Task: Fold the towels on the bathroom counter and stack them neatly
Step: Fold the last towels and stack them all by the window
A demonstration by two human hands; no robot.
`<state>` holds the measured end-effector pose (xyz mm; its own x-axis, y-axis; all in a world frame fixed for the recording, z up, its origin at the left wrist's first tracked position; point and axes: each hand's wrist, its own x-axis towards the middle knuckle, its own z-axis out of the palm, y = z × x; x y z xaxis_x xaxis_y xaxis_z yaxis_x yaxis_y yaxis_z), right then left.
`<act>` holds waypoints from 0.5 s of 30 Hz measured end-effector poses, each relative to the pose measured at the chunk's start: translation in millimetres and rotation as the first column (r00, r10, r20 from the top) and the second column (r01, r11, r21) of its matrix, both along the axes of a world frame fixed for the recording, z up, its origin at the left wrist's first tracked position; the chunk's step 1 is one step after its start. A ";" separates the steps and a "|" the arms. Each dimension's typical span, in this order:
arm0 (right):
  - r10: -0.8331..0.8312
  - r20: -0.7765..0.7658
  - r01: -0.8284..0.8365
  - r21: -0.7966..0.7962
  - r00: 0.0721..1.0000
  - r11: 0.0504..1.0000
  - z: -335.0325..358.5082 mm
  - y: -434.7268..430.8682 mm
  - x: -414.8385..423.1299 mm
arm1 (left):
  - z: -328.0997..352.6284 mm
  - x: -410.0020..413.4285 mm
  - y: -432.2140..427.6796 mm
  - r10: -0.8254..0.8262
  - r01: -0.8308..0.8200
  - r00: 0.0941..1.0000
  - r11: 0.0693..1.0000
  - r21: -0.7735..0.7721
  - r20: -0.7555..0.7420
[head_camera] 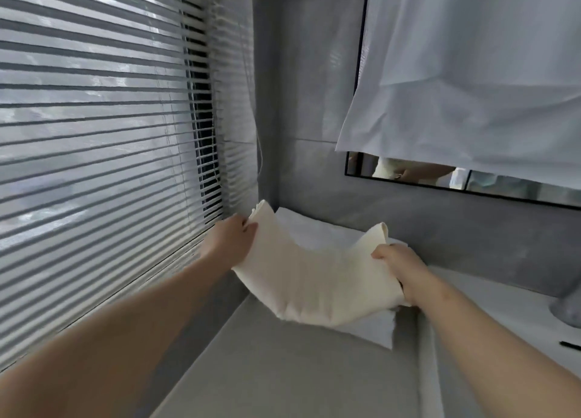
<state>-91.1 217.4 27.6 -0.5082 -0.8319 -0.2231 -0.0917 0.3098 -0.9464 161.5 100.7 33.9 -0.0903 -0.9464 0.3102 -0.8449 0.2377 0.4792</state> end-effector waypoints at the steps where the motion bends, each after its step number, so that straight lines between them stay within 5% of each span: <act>1: -0.018 -0.018 0.018 -0.012 1.000 1.000 -1.2 -4.6 0.9 | -0.5 1.0 -10.6 -0.021 0.021 1.000 1.000 -0.002 0.008; 15: -0.244 -0.037 0.240 -0.082 0.969 0.967 -2.6 -29.8 -21.6 | 8.4 -9.4 -97.0 -0.158 0.156 0.983 0.987 -0.028 -0.089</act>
<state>-112.7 187.6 25.0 -0.7046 -0.6966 -0.1353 -0.0672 0.2554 -0.9645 152.1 3.7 42.3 -0.2075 -0.9160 0.3434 -0.7495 0.3745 0.5459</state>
